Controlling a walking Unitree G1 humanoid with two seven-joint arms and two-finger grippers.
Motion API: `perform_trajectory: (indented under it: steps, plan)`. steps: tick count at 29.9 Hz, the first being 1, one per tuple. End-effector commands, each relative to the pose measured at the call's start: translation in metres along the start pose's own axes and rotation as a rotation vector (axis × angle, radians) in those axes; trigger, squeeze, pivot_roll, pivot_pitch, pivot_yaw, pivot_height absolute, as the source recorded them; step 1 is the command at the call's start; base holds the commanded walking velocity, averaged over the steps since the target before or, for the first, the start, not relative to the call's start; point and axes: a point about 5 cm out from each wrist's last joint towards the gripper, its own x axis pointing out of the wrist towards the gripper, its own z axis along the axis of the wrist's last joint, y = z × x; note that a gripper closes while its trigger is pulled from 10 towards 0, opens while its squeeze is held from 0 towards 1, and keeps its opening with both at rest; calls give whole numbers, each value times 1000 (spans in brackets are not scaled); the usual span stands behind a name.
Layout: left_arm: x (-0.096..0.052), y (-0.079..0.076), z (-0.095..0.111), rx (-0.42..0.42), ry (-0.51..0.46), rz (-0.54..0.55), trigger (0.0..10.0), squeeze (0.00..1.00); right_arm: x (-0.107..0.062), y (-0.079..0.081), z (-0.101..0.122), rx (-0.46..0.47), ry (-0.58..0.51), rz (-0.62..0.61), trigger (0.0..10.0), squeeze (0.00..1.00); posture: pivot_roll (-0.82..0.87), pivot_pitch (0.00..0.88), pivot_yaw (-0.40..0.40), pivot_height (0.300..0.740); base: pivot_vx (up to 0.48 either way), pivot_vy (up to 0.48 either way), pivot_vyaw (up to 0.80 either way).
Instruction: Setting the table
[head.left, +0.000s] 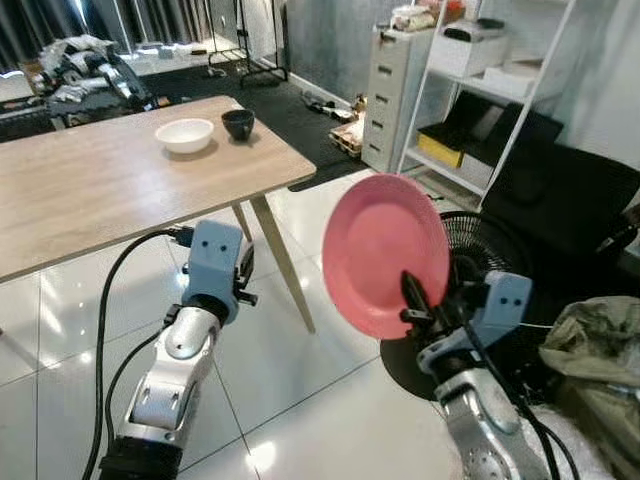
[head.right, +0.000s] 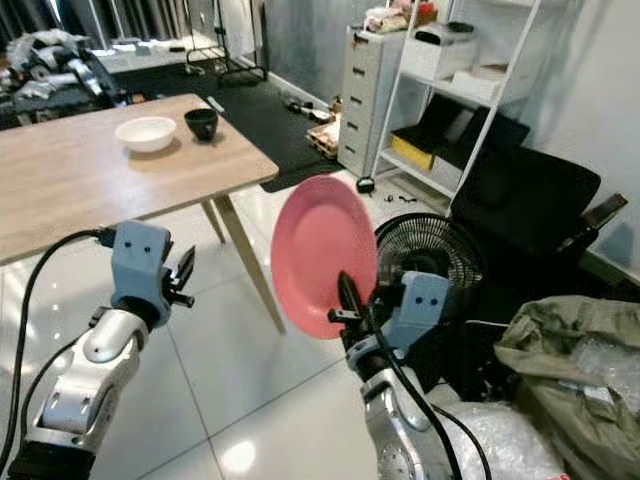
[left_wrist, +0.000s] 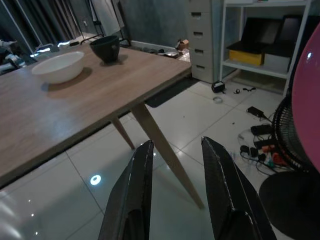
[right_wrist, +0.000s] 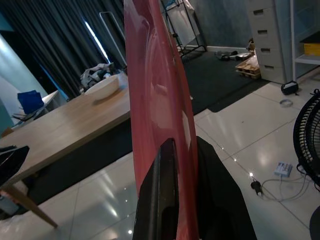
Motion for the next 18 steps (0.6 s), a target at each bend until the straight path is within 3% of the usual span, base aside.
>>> perform_trajectory:
  steps: [1,18]
  plan:
    - [-2,-1,-4,3,18,-2,10000,0,-1,-2,0,-1,0,-12,10000,0,54,72,127,740,461,0,0]
    - [-3,-1,-4,12,17,-6,10000,0,1,-3,1,-4,-5,-14,10000,0,54,76,127,740,461,0,0]
